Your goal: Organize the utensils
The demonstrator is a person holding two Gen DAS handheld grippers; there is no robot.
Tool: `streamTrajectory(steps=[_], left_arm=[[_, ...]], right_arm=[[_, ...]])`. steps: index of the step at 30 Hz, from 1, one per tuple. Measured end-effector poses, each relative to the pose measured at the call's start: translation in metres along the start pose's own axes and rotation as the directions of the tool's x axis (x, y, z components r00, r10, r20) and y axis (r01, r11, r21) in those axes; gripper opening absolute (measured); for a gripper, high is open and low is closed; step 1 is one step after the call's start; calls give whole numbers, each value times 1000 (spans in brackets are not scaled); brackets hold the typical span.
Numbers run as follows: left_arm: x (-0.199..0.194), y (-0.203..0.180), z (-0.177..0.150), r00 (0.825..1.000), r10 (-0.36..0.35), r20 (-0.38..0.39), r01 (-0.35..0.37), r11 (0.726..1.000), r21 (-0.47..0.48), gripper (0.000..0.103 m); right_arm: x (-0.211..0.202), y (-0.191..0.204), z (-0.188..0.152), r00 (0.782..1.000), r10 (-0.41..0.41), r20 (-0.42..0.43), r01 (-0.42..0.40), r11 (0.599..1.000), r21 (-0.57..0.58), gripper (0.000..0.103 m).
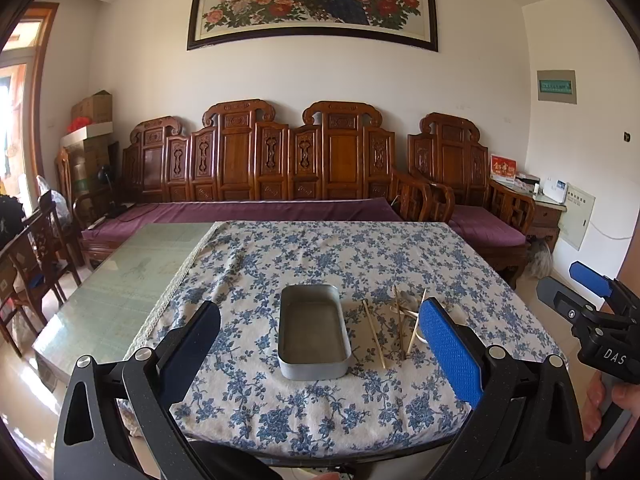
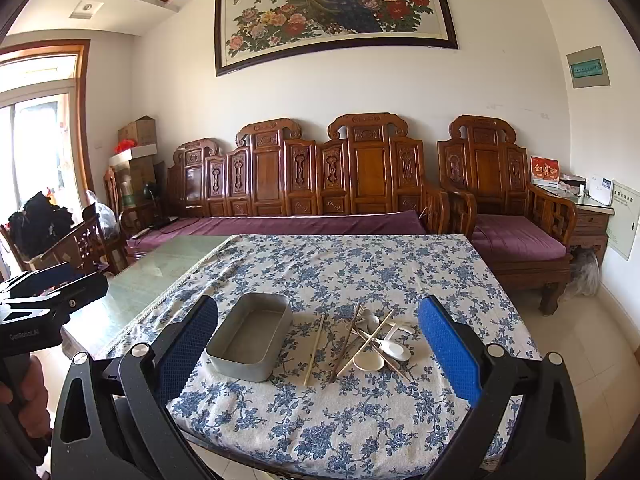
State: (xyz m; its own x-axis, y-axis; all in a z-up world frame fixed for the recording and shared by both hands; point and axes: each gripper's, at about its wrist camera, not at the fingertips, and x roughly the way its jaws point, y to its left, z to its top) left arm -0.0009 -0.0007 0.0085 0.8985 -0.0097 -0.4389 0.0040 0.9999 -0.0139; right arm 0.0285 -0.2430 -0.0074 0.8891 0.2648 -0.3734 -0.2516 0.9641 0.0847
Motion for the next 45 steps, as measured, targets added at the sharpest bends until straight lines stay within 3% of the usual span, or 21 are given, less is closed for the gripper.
streamTrajectory(steps=[45], left_arm=[[2, -3, -4, 1000, -2, 3, 2, 1000, 3, 96]], right_arm=[[-3, 0, -2, 1000, 3, 5, -4, 1000, 3, 101]])
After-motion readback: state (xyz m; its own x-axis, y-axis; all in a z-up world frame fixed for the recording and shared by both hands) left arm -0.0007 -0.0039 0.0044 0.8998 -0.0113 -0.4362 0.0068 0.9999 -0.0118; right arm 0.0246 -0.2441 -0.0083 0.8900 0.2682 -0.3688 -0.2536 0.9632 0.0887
